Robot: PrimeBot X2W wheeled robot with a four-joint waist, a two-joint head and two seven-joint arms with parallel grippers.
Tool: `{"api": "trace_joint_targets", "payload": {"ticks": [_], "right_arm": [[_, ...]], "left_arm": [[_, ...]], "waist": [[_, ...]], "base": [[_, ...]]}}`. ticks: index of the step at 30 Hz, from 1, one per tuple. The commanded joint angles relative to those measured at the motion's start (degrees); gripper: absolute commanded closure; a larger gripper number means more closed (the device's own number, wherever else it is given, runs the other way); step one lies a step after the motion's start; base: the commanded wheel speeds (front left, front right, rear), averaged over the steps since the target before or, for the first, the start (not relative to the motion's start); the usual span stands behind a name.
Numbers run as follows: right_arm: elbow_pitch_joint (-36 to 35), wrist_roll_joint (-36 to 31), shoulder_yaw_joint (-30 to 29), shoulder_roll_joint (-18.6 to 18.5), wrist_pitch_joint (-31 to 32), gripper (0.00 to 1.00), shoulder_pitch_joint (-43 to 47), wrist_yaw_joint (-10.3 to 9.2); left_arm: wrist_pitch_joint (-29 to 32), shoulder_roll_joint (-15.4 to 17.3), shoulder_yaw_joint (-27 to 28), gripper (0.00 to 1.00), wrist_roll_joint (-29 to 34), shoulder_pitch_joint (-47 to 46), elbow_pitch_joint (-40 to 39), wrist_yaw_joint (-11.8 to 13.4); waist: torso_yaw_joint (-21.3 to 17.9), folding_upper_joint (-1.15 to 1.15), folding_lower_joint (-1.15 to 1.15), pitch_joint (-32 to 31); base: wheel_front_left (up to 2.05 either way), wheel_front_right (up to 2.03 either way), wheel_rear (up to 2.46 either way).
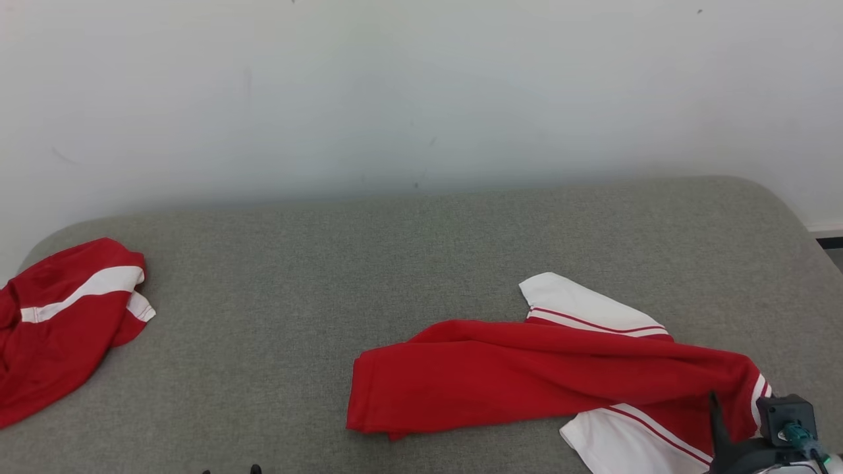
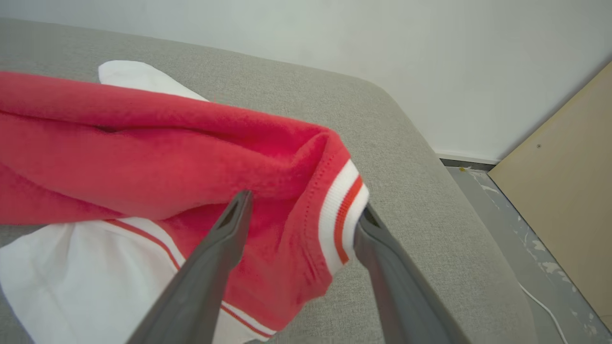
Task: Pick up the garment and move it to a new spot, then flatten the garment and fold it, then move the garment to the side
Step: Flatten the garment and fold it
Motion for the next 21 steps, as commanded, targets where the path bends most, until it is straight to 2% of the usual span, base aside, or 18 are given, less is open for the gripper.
{"api": "trace_joint_targets", "payload": {"ticks": [1, 8, 13, 17, 21], "right_arm": [[0.27, 0.14, -0.15, -0.64, 0.48, 0.00, 0.89, -0.15], [0.59, -1.52, -3.26, -2.24, 3.00, 0.00, 3.68, -0.15], [-3.71, -1.92, -4.71, -0.90, -1.67, 0.00, 5.26, -0.15], [-8.89, 0.01, -2.56, 0.80, -6.89, 0.00, 7.68, -0.15], [-14.70, 1.97, 2.61, 2.21, -10.99, 0.00, 11.11, -0.15]], "left_arm": [[-0.19, -0.11, 0.10, 0.00, 0.45, -0.12, 0.03, 0.08], [-0.19, -0.23, 0.55, 0.00, 0.42, 0.32, -0.24, 0.08], [-0.19, -0.27, 0.86, 0.00, 0.48, 0.38, -0.41, 0.08], [-0.19, -0.30, 1.02, 0.00, 0.36, 0.44, -0.37, 0.08], [-0.19, -0.30, 1.42, 0.00, 0.15, 0.61, -0.47, 0.08]], "waist": [[0.21, 0.00, 0.00, 0.07], [0.36, 0.00, 0.00, 0.31], [-0.17, 0.00, 0.00, 0.41], [-0.74, 0.00, 0.00, 0.32], [-1.62, 0.00, 0.00, 0.15]], "base": [[0.00, 0.00, 0.00], [0.00, 0.00, 0.00], [0.00, 0.00, 0.00], [0.00, 0.00, 0.00], [0.00, 0.00, 0.00]]}}
